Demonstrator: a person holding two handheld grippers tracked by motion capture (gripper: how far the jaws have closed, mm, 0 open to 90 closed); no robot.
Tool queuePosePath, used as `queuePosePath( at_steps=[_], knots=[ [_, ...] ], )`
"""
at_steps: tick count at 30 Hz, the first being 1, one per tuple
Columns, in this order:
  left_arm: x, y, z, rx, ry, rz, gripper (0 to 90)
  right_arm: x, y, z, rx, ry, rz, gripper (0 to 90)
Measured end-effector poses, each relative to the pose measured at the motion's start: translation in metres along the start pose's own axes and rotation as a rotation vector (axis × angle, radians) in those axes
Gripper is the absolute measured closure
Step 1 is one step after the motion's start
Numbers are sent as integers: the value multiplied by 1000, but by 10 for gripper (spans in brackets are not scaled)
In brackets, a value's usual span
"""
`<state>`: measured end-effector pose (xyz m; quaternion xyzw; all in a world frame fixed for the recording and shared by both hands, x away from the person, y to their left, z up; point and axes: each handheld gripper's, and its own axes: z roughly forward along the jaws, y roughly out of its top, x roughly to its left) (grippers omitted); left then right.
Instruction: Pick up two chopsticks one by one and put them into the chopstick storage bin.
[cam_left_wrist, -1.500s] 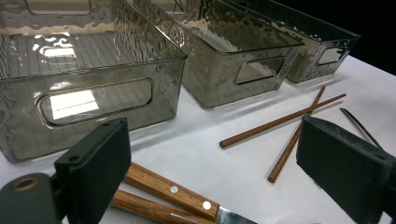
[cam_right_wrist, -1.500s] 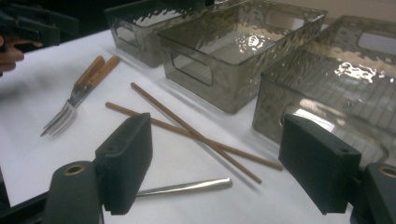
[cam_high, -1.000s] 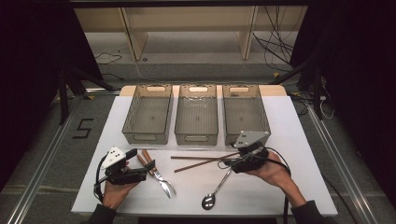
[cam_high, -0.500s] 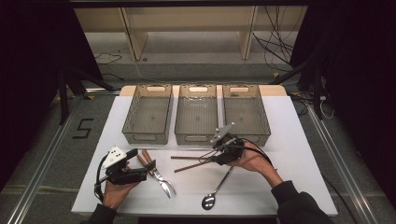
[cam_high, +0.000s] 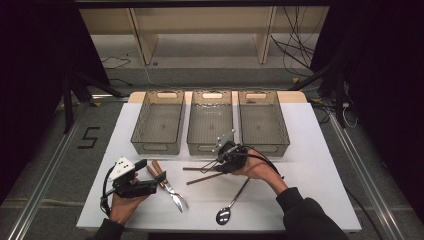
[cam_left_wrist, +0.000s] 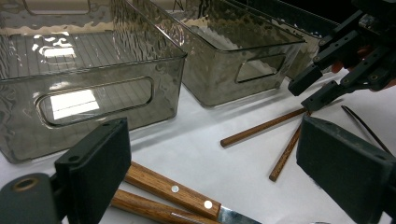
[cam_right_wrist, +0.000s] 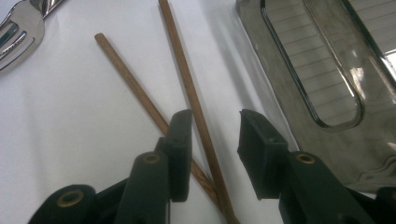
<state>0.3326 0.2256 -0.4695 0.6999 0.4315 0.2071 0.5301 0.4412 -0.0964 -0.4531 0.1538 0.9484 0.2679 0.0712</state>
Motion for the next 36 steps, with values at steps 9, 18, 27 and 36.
queuePosePath(
  at_steps=[9, 18, 27, 36],
  knots=[
    [0, 0, 0, 1, 0, 0, 97, -2, 0, 5, 17, -6, 4, 692],
    [0, 0, 0, 0, 0, 0, 97, -2, 1, 10, 19, 17, -2, 720],
    [0, 0, 0, -2, 3, -4, 97, -2, 3, 16, 46, 30, -9, 745],
    [0, 0, 0, 1, 1, 2, 98, -3, 5, 22, 79, 41, -29, 791]
  ],
)
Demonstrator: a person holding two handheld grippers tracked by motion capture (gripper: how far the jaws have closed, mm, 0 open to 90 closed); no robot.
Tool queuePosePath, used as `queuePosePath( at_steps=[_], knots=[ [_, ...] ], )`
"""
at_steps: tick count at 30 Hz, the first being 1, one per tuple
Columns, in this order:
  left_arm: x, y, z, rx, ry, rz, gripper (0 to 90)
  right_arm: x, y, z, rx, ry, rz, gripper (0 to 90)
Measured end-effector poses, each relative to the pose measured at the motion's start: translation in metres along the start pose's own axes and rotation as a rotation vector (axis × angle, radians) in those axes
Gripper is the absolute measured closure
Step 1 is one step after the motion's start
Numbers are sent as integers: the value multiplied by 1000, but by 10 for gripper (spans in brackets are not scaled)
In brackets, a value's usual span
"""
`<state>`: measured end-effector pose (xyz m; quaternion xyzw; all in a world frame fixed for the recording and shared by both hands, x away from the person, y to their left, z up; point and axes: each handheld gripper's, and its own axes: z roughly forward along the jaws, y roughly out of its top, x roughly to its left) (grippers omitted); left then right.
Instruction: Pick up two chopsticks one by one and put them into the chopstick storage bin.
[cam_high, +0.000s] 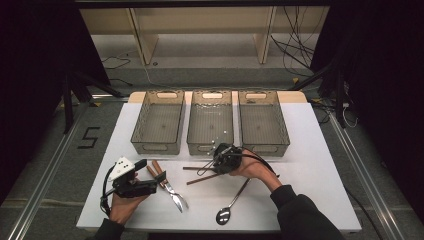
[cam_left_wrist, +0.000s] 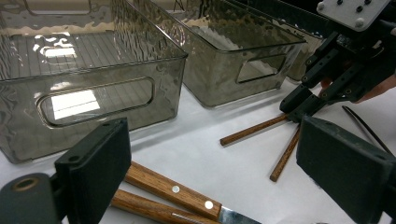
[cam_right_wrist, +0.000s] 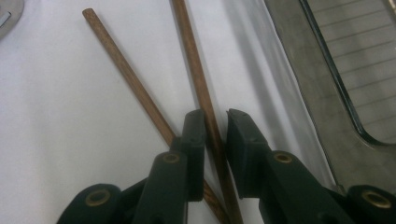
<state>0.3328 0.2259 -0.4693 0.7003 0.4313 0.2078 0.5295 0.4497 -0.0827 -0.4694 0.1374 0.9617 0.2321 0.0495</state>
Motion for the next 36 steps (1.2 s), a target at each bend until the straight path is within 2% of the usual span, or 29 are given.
queuePosePath(
  at_steps=[2, 5, 8, 9, 12, 13, 16, 20, 23, 30, 31, 32, 34, 36],
  knots=[
    [0, 0, 0, 1, 0, -2, 97, 1, 0, 0, 1, -1, -3, 795],
    [0, 0, 0, 0, 1, -1, 98, 1, 1, 1, 1, -6, -55, 820],
    [0, 0, 0, -3, 1, -2, 98, 2, 2, 1, -6, -13, -67, 845],
    [0, 0, 0, -3, 1, -3, 98, 1, 3, 0, 11, -11, -77, 846],
    [0, 0, 0, -4, 1, -6, 98, 1, 2, 0, -2, -12, -91, 850],
    [0, 0, 0, -3, 1, -6, 98, 1, 2, -1, -25, -16, -97, 850],
    [0, 0, 0, -3, 1, -6, 98, 2, 4, -8, -30, -19, -108, 851],
    [0, 0, 0, -3, 2, -6, 98, 7, 10, -19, -69, -18, -131, 852],
    [0, 0, 0, -5, 3, -6, 98, 11, 15, -26, -82, -20, -126, 852],
    [0, 0, 0, -4, 5, -2, 98, 13, 29, -39, -153, -28, -77, 851],
    [0, 0, 0, -4, 5, -2, 98, 12, 34, -42, -182, -31, -49, 851],
    [0, 0, -1, -4, 5, -3, 98, 12, 34, -42, -182, -31, -49, 851],
    [0, 0, -1, -4, 6, -1, 98, 8, 42, -46, -217, -30, 6, 851],
    [0, 0, -1, -4, 6, -1, 98, 7, 44, -46, -229, -32, 20, 851]
  ],
)
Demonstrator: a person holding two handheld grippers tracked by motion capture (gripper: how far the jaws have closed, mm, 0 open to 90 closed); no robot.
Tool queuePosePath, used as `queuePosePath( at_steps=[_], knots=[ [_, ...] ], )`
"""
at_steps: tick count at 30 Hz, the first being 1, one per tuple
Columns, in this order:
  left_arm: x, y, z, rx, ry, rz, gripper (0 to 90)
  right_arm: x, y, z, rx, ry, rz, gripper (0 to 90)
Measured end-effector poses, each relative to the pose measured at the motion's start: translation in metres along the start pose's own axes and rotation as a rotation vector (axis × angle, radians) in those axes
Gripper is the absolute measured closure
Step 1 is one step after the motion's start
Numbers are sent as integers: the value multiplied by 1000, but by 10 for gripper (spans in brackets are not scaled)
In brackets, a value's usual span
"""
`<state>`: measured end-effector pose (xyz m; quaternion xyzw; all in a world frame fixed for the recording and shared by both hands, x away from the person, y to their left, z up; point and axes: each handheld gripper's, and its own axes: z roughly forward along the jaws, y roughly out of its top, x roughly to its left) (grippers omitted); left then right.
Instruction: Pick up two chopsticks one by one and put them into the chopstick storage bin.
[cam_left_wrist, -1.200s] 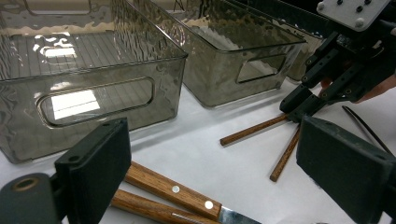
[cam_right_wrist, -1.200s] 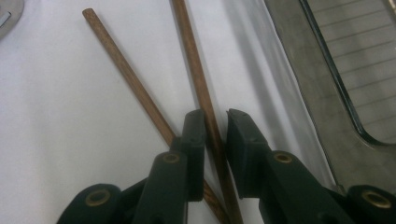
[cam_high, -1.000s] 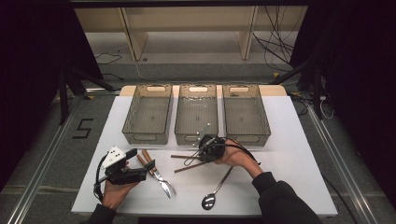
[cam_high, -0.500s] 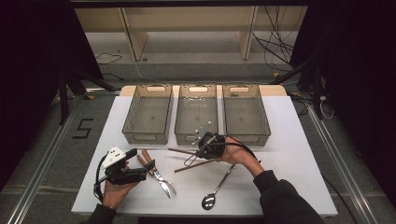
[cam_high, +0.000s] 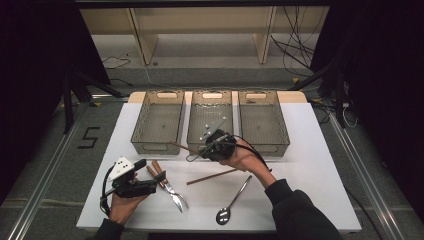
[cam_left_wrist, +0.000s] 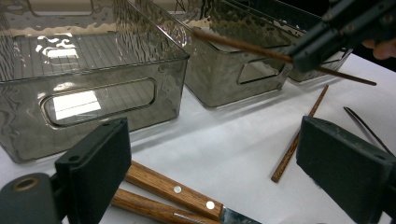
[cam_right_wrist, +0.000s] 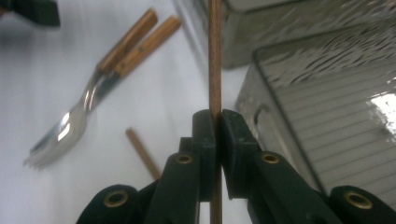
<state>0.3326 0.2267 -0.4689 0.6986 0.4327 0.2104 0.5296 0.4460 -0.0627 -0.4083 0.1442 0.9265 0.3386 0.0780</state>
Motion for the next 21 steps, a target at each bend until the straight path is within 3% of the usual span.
queuePosePath(
  at_steps=[2, 9, 11, 14, 16, 21],
  knots=[
    [0, 0, 0, -1, 0, 0, 98, -4, 9, 0, -38, -5, 46, 851],
    [0, 0, -1, -4, 2, -4, 98, -10, 21, 2, -80, -24, 124, 851],
    [0, 0, 0, -4, 2, -3, 98, -14, 29, 4, -110, -35, 180, 851],
    [0, 0, 0, -5, 2, -3, 98, -17, 34, 5, -123, -44, 208, 851],
    [0, 0, 0, -6, 2, -5, 98, -22, 44, 6, -144, -50, 259, 851],
    [0, 0, -1, -7, 2, -2, 98, -30, 56, 10, -162, -57, 305, 851]
  ],
)
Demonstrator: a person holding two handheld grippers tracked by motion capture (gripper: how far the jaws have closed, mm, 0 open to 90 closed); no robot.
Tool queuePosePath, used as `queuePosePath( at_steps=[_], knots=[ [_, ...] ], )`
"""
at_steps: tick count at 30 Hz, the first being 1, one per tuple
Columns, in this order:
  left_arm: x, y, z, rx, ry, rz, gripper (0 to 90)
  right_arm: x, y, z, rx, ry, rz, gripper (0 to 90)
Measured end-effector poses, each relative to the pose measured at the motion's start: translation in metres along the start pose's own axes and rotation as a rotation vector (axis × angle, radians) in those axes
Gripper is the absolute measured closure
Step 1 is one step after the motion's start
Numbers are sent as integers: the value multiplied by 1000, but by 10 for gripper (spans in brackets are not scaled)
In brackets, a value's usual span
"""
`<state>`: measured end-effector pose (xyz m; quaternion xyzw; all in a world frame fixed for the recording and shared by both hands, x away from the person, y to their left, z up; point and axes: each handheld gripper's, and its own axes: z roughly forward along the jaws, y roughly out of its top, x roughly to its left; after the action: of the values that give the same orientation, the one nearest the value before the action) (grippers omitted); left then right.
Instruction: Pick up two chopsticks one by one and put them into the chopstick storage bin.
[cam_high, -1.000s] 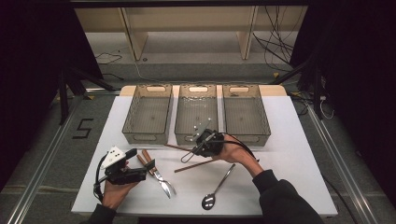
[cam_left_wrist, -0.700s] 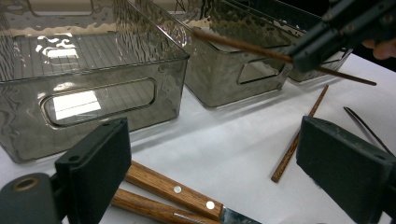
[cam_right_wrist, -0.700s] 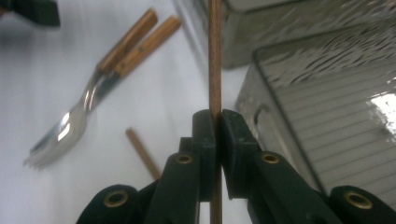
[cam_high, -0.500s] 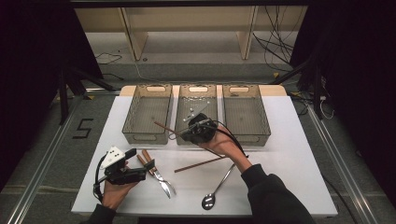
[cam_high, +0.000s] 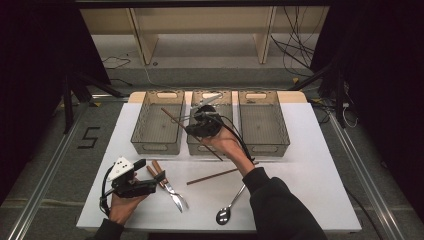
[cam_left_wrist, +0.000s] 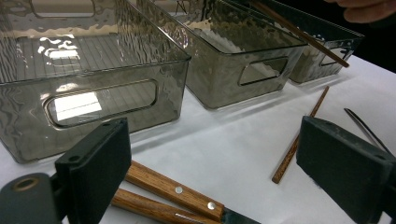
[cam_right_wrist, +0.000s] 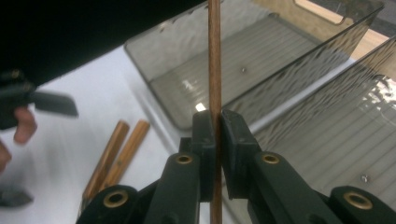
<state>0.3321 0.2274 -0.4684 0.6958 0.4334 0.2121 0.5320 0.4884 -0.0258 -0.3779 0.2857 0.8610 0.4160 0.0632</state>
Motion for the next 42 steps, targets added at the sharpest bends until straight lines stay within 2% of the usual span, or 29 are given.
queuePosePath(
  at_steps=[5, 13, 17, 26, 33, 42],
  knots=[
    [0, 0, 0, -2, -1, 0, 98, -3, 18, 11, -24, -26, 39, 851],
    [1, 0, -1, 1, 0, 6, 98, -6, 39, 25, -31, -79, 97, 851],
    [1, 0, -1, -6, -1, 1, 98, -8, 53, 37, -21, -82, 137, 850],
    [0, 0, -1, -10, -4, 2, 98, -3, 76, 54, -15, -79, 177, 851],
    [0, 0, -1, -16, -4, -3, 98, -5, 85, 67, -7, -85, 223, 850],
    [0, 1, -1, -14, -8, 12, 98, -13, 90, 81, -12, -96, 277, 850]
  ],
)
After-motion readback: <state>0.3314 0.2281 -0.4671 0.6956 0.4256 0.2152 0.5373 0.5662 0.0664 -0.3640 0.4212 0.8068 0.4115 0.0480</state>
